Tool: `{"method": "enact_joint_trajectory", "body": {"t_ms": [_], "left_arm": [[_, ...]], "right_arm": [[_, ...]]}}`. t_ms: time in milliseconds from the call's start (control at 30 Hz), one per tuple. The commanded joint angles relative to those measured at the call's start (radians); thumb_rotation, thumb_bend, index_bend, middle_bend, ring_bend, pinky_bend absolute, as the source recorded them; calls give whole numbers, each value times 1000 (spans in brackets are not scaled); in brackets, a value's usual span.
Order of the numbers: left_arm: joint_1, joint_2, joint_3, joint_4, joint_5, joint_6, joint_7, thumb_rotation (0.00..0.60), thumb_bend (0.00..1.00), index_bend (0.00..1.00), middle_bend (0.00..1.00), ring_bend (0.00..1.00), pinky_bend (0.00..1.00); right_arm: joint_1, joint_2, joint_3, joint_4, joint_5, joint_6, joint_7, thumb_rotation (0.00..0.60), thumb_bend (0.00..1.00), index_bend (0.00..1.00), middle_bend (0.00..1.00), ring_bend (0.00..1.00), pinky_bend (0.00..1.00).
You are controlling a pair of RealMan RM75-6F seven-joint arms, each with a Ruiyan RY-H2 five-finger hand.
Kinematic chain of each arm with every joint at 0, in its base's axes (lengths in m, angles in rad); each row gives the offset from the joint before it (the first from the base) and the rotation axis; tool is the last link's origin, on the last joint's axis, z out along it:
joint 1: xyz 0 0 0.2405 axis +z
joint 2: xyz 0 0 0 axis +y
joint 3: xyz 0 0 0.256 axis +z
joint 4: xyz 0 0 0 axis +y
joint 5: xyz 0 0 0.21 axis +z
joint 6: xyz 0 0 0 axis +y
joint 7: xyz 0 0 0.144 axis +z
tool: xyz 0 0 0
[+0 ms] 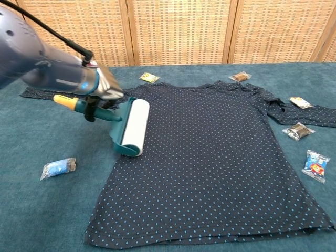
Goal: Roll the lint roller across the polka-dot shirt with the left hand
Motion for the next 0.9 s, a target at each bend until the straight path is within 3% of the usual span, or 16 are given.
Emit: {"method": "enact_joint_trajectory", "body": {"t_ms": [33, 333, 600, 900], "left_arm": [[-22, -32, -19, 21, -13, -3, 11, 600, 749, 928, 855, 779, 682], [-78, -142, -65, 110, -82, -19, 62, 600, 749, 928, 855, 778, 682], [-131, -223, -141, 190, -153, -17, 98, 600, 749, 928, 855, 779, 682], [-128, -192, -170, 139, -178, 20, 114, 600, 750, 928, 855, 778, 682]], "right_arm": [[0, 1, 0, 3, 2, -3, 5, 600, 76, 0, 0, 0, 0], [1, 2, 2, 12, 10, -12, 25, 600, 76, 0, 0, 0, 0], [2, 2, 2, 16, 10, -14, 33, 600, 76, 0, 0, 0, 0], [-3, 6, 2, 11, 5, -1, 32, 600, 76, 1, 0, 0, 0]]}}
